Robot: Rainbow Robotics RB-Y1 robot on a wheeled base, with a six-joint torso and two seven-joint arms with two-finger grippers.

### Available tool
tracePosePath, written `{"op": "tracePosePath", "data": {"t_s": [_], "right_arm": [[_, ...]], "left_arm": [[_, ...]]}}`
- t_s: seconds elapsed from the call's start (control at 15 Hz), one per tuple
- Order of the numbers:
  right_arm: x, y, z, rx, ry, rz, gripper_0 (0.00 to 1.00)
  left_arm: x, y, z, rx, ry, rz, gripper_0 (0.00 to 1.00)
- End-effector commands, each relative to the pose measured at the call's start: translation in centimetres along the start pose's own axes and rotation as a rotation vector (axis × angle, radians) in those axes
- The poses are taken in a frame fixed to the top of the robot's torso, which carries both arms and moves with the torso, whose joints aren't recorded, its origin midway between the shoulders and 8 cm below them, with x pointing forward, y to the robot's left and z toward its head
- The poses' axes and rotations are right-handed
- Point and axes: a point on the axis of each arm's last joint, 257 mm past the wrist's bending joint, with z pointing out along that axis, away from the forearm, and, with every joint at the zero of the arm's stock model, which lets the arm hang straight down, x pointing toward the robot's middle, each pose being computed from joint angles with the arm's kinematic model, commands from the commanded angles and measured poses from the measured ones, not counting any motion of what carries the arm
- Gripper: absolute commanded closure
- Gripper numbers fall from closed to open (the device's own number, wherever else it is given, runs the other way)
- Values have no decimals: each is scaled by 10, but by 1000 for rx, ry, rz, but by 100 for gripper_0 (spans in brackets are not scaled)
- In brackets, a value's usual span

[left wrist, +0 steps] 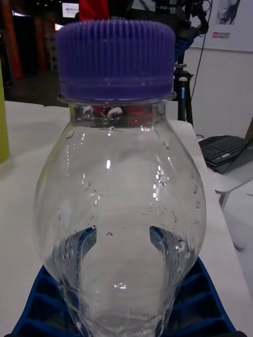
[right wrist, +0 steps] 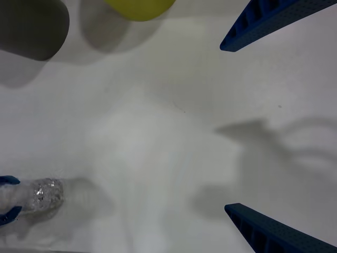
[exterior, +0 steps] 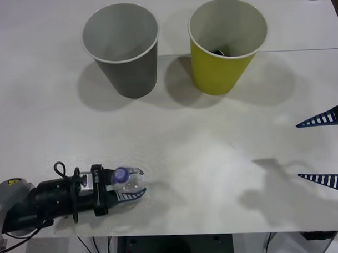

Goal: Put the can into the green bin and the plastic bottle into the gray bin

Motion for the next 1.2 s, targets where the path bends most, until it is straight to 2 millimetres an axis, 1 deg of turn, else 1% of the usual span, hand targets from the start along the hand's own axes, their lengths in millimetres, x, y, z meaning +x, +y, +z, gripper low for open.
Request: {"op": "tracePosePath", "data": {"t_s": [0.07, 0.2, 0.33, 0.6, 0.8, 0.93, 1.0, 1.2], "right_arm": [[0, 0, 0, 0, 0, 0, 0], [0, 0, 0, 0, 0, 0, 0], [0, 0, 0, 0, 0, 0, 0], [0, 0, 0, 0, 0, 0, 0], [0, 0, 0, 0, 0, 0, 0], [0, 0, 0, 0, 0, 0, 0], [0, 0, 0, 0, 0, 0, 0], [0, 0, 0, 0, 0, 0, 0]], "left_arm": [[-10, 22, -17, -20, 48, -51, 100], [-14, 38, -30, -42, 105, -90, 100], [-17, 56, -47, -55, 195, -108, 100], [-39, 85, -70, -72, 351, -141, 100], [-58, 101, -74, -115, 456, -163, 100], [-72, 111, -77, -158, 498, -190, 100], [-76, 114, -78, -173, 514, -197, 100], [-96, 129, -95, -257, 609, -202, 100]]}}
